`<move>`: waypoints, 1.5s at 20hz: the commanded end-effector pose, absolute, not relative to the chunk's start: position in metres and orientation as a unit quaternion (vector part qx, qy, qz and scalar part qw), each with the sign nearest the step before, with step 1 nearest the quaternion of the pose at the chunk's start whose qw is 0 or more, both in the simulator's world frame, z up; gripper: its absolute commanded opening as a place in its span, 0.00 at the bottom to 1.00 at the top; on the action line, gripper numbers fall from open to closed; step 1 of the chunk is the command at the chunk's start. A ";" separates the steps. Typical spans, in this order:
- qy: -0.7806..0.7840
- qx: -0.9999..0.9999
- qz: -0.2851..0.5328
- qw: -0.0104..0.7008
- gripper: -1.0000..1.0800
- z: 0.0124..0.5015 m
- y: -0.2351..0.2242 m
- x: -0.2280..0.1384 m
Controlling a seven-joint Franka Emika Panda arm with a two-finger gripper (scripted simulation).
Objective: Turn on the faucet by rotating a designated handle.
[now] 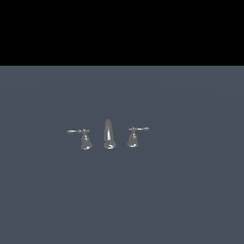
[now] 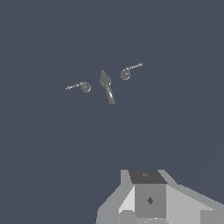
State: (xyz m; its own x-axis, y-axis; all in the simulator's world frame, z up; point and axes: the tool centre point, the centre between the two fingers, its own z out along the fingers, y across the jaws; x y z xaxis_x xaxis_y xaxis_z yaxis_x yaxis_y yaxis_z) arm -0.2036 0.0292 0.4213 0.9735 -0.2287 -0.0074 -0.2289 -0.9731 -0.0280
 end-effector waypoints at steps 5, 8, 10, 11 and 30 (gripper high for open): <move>0.199 -0.980 0.002 0.014 0.00 0.374 0.036 -0.168; 0.237 -0.971 0.002 0.013 0.00 0.352 0.036 -0.152; 0.262 -0.965 0.002 0.013 0.00 0.338 0.036 -0.140; 0.275 -0.961 0.002 0.013 0.00 0.331 0.036 -0.135; 0.491 -0.871 0.001 0.008 0.00 0.200 0.003 -0.038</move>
